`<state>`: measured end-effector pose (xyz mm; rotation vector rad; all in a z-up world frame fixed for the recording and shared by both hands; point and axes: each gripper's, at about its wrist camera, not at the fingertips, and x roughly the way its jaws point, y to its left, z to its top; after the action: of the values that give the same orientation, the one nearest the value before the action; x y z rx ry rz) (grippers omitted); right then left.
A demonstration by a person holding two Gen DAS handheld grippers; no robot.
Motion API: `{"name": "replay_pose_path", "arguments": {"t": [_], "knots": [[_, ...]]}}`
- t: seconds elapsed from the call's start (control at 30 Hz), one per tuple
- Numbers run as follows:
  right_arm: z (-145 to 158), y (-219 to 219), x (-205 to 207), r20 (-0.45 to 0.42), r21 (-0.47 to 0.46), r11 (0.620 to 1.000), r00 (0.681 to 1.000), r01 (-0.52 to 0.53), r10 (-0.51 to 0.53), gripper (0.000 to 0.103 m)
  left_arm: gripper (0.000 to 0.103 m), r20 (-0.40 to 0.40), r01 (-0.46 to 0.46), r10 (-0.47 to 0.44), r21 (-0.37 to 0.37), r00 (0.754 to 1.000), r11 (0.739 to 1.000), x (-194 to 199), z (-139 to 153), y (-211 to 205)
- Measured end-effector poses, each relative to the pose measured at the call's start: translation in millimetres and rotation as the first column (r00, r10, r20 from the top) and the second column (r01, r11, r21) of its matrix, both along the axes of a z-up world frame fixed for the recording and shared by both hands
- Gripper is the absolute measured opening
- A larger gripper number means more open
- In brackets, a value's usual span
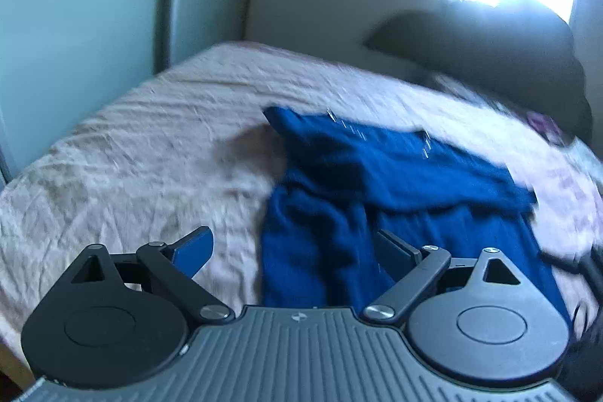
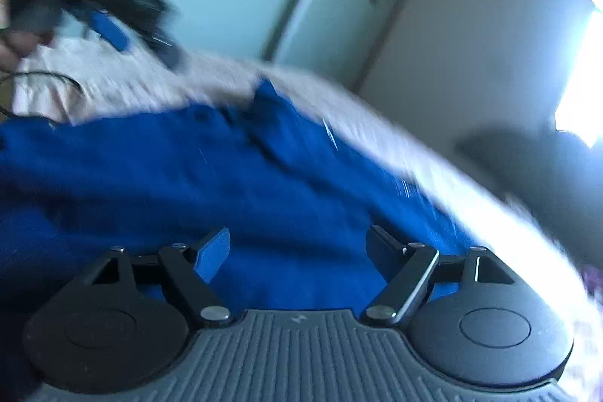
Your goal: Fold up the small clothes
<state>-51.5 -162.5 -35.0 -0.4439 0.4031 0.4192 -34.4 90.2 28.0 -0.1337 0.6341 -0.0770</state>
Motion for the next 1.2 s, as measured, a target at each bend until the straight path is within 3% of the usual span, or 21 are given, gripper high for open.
{"name": "replay_pose_path", "arguments": {"t": [0.07,0.2,0.3,0.4,0.47,0.67,0.83,1.2], "knots": [[-2.9,-23.2,-2.2,-0.052,-0.007,0.997,0.996,0.073,-0.073,0.08,0.094,-0.033,0.042,-0.042,0.0,0.999,0.999,-9.3,-5.9,0.3],[-3.4,-64.2,-7.4,-0.166,0.088,0.978,0.971,0.19,-0.174,0.08,0.094,-0.083,0.093,-0.092,0.001,0.992,0.996,-26.1,-15.4,1.2],[8.2,-99.4,-17.1,-0.199,0.195,0.929,0.94,0.314,-0.276,0.08,0.094,-0.127,0.108,-0.109,-0.015,0.986,0.994,-37.7,-23.6,4.8],[19.2,-141.7,-19.6,-0.345,0.414,0.838,0.913,0.356,-0.218,0.08,0.093,-0.168,0.116,-0.119,-0.029,0.979,0.993,-44.7,-29.3,8.9],[20.7,-156.0,-17.5,-0.425,0.496,0.783,0.891,0.375,-0.157,0.08,0.093,-0.173,0.116,-0.116,-0.009,0.978,0.993,-49.9,-29.7,10.7],[15.9,-150.7,-31.5,-0.531,0.415,0.83,0.84,0.373,-0.111,0.079,0.093,-0.232,0.155,-0.152,-0.006,0.961,0.988,-55.5,-32.3,9.8],[1.9,-144.7,-40.0,-0.6,0.412,0.812,0.794,0.414,-0.1,0.079,0.093,-0.252,0.15,-0.147,-0.005,0.957,0.989,-58.7,-35.0,4.1],[-0.8,-138.5,-48.7,-0.644,0.404,0.8,0.759,0.443,-0.095,0.079,0.091,-0.256,0.206,-0.204,-0.019,0.945,0.978,-64.3,-33.5,-7.9]]}}
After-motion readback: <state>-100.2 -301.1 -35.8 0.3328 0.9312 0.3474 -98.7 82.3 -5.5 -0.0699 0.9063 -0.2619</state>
